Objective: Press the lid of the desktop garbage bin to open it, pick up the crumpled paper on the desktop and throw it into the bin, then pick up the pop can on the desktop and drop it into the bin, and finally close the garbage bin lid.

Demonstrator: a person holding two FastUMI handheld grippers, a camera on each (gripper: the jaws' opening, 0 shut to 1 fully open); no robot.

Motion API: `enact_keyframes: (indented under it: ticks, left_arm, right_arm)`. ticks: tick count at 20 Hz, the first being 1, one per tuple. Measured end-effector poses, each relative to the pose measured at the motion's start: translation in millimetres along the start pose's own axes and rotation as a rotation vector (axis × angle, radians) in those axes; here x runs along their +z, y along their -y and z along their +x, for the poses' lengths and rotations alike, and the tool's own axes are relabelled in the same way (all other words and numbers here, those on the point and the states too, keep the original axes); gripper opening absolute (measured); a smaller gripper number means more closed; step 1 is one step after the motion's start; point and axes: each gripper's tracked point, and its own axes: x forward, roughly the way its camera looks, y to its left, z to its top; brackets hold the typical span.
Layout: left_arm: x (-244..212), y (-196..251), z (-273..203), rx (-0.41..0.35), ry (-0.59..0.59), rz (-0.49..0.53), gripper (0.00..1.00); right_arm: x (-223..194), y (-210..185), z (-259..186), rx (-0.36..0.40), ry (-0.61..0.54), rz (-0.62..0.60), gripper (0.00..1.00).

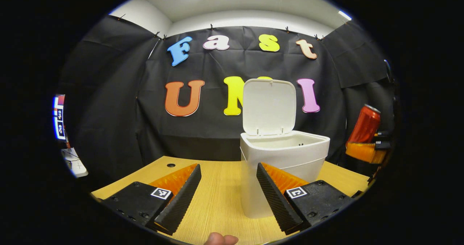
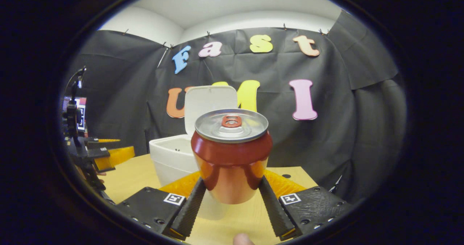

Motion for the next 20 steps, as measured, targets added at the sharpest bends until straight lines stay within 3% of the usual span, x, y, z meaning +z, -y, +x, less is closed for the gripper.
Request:
enact_keyframes:
  ticks: [5, 13, 20]
  left_arm:
    - [-21.7, -8.7, -7.7, 0.013, -0.031, 0.007, 0.99]
    - [-40.1, -19.2, -23.3, 0.021, -0.063, -0.009, 0.99]
    - [-45.8, -19.0, -26.7, 0.016, -0.068, -0.015, 0.99]
  right_arm:
    - [39.5, -24.9, 25.6, 0.045, 0.048, -0.025, 0.80]
    - [61.8, -66.3, 72.1, 0.090, 0.055, -0.092, 0.80]
    - [50.9, -68.7, 119.4, 0.078, -0.064, -0.065, 0.80]
